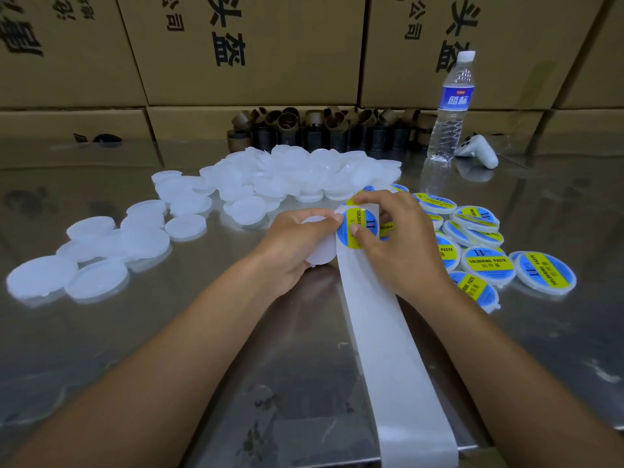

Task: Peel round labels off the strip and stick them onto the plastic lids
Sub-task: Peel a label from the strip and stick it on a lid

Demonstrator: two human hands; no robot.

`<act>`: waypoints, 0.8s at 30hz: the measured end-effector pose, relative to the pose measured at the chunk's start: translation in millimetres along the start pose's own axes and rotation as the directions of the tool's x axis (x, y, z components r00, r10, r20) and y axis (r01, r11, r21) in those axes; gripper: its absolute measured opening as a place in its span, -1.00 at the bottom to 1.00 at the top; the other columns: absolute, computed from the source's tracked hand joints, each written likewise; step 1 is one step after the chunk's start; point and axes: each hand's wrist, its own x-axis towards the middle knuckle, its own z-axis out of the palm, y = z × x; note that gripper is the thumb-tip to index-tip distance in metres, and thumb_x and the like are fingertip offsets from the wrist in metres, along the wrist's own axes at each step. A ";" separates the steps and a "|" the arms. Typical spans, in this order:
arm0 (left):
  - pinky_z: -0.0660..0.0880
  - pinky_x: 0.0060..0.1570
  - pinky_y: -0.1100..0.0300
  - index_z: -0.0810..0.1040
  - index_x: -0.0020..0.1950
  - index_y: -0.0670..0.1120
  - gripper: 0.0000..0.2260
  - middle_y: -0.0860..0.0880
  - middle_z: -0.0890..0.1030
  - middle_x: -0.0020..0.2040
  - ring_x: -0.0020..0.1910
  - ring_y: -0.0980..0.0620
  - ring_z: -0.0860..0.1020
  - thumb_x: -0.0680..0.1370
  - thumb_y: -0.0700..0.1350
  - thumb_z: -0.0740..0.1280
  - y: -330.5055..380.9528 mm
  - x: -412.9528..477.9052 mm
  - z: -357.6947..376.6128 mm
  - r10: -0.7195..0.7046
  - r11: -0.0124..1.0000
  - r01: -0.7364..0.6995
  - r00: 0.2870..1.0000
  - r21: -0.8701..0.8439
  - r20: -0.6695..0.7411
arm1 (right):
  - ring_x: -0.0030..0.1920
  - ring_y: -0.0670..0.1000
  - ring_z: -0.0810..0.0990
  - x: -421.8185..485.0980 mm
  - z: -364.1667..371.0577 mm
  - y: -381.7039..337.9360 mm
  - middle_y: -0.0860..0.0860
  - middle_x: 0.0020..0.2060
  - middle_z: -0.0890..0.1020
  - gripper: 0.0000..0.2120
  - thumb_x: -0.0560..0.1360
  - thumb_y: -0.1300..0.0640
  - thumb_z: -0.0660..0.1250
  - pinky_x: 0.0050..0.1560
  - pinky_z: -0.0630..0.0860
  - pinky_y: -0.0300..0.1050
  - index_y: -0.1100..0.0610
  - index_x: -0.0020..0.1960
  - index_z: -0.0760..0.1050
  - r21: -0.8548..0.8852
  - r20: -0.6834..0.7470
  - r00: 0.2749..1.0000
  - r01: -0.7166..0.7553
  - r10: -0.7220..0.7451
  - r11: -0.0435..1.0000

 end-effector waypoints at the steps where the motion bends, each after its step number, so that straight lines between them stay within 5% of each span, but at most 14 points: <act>1: 0.44 0.22 -0.09 0.61 0.00 -0.15 -0.90 -0.21 0.64 0.08 0.04 -0.15 0.58 0.58 -0.16 0.32 0.1 0.2 0.0 -0.007 1.000 0.007 1.000 -0.006 0.002 | -0.04 -0.08 0.42 0.0 -0.1 0.1 -0.04 0.00 0.43 -0.70 0.44 0.18 0.40 -0.01 0.33 -0.26 -0.02 0.16 0.54 -0.021 0.001 1.000 0.008 -0.008 1.000; 8: 0.48 0.16 -0.10 0.61 0.08 -0.24 -0.76 -0.25 0.64 0.06 -0.04 -0.14 0.56 0.60 -0.09 0.28 -0.6 3.3 -2.0 -0.033 0.999 0.034 0.997 -0.020 0.065 | 0.10 -0.03 0.37 -1.1 -2.0 0.0 -0.07 0.01 0.27 -0.71 0.39 0.13 0.48 0.01 0.29 -0.26 -0.02 0.10 0.60 -0.089 -0.056 0.998 0.029 -0.034 0.996; 14: 0.43 0.24 -0.15 0.62 0.01 -0.22 -0.80 -0.21 0.66 -0.04 -0.04 -0.15 0.59 0.60 -0.11 0.29 -1.2 3.7 -2.5 -0.035 0.999 0.038 0.996 -0.030 0.083 | 0.13 -0.03 0.34 -0.7 -2.3 1.7 -0.08 0.01 0.30 -0.75 0.37 0.11 0.49 -0.08 0.21 -0.30 -0.03 0.04 0.62 -0.116 -0.075 0.995 0.060 -0.069 0.991; 24: 0.49 0.22 -0.09 0.63 0.06 -0.22 -0.79 -0.24 0.64 0.10 0.05 -0.17 0.61 0.60 -0.12 0.27 -2.5 5.5 -4.2 -0.040 0.998 0.046 0.993 -0.050 0.112 | 0.10 0.00 0.38 -0.1 -1.9 3.0 -0.04 -0.03 0.34 -0.79 0.37 0.14 0.49 -0.05 0.18 -0.35 0.00 -0.01 0.63 -0.121 -0.097 0.989 0.101 -0.113 0.988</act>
